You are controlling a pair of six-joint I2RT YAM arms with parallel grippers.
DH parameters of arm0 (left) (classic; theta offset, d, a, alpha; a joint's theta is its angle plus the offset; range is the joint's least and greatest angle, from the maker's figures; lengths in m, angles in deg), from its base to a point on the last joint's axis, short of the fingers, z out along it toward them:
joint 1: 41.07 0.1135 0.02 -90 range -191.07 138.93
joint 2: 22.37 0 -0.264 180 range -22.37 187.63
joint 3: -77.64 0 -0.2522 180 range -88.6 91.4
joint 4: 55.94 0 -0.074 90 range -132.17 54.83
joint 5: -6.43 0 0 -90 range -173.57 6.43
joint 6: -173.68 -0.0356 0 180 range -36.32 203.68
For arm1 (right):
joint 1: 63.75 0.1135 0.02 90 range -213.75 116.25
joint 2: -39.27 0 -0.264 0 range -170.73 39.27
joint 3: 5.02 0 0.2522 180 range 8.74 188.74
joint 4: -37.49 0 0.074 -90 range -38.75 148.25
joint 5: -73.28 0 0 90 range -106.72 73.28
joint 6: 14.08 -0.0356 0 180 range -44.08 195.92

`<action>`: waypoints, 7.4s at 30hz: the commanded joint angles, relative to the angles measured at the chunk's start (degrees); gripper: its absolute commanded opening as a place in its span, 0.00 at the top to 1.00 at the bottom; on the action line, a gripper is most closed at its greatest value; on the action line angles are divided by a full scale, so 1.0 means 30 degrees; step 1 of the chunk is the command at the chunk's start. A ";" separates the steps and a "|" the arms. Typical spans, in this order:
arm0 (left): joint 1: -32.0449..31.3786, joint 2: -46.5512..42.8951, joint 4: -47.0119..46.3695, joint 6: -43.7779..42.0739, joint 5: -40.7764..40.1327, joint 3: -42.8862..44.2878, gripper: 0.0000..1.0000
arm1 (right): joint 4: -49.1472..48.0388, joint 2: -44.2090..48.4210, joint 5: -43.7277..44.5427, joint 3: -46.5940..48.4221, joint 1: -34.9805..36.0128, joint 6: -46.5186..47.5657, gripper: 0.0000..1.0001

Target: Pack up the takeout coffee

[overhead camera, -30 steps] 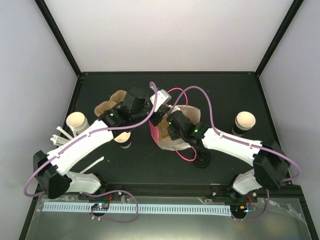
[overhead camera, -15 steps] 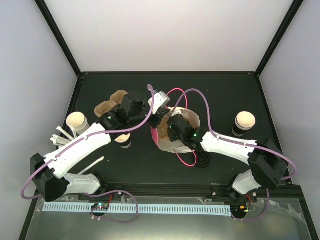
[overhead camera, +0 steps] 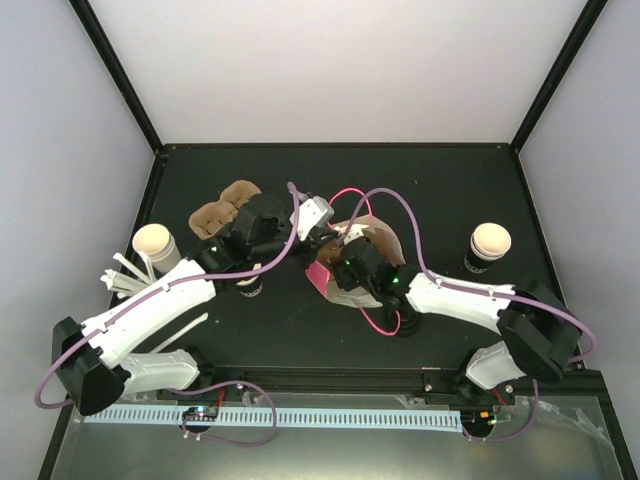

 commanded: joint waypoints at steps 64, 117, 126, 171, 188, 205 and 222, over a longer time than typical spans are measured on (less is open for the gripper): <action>-0.1657 -0.2183 0.3015 -0.6914 -0.0064 -0.0132 0.98 | 0.5880 0.4461 -0.0373 -0.0990 0.3978 1.8381 0.99; -0.2564 -0.2388 0.2760 -0.4448 -0.1107 -0.0489 0.98 | -0.3091 0.1399 0.4729 -0.1358 0.3819 2.3621 0.99; -0.2564 -0.3102 0.2598 -0.3864 0.0290 -0.0771 0.98 | -0.5622 0.0757 0.4158 -0.1830 0.2519 2.4997 0.99; -0.2624 -0.2582 0.3061 -0.4119 0.2166 -0.1706 0.98 | 0.0340 0.2756 -0.0176 -0.2603 0.2782 1.9409 0.99; -0.2887 -0.3052 0.3066 -0.3715 -0.0370 -0.1536 0.99 | 0.4332 0.3651 0.0482 -0.2728 0.4243 1.7110 0.99; -0.2945 -0.4347 0.0410 -0.4244 -0.0656 -0.2622 0.98 | -0.1371 -0.0809 0.2889 -0.2282 0.3817 1.7900 0.99; -0.2972 -0.3002 0.1312 -0.5152 -0.2526 -0.3325 0.98 | -0.3904 0.0459 0.2489 -0.3324 0.3546 2.0055 0.99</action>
